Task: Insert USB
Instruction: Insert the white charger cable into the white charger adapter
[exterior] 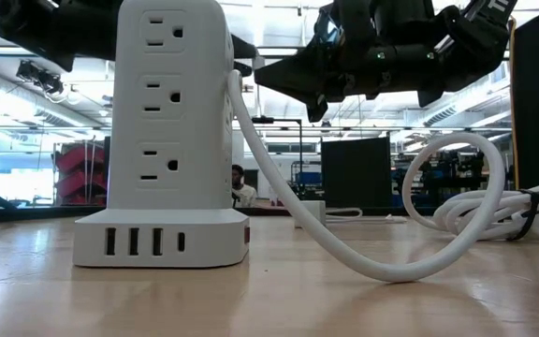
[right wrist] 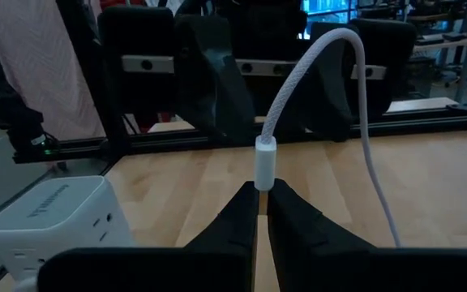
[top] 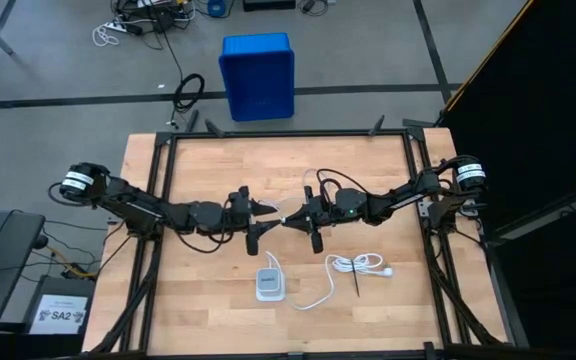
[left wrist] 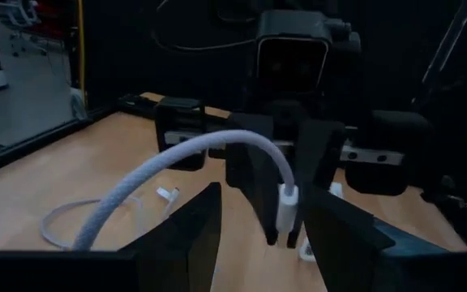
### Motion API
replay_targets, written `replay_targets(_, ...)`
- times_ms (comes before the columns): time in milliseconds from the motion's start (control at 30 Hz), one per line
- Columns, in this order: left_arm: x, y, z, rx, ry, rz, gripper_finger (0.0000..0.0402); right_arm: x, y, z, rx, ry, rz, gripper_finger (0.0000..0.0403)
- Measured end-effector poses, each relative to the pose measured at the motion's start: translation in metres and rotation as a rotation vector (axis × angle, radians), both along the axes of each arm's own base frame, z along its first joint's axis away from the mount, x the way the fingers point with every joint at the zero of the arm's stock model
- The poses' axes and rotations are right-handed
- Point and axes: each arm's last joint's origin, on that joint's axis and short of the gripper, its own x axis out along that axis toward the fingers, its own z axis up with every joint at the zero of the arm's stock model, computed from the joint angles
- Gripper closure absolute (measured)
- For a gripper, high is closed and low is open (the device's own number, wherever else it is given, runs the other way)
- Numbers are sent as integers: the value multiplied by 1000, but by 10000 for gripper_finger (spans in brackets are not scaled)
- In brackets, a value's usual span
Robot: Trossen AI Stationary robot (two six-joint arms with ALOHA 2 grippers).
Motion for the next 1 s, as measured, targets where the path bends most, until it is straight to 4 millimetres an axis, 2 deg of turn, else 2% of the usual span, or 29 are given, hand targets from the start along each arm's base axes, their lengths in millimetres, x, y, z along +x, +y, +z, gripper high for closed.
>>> replay_targets(133,3,-2,4,-15,-69,-80,247,0,0,0,0,0,0,403)
replay_targets(300,5,4,-7,-4,9,-19,247,0,0,0,2,2,-3,403)
replay_targets(567,13,9,-20,-25,27,5,247,0,-1,-2,2,20,-9,403)
replay_targets(1000,16,9,-19,18,-27,2,251,0,-1,-1,2,15,-5,403)
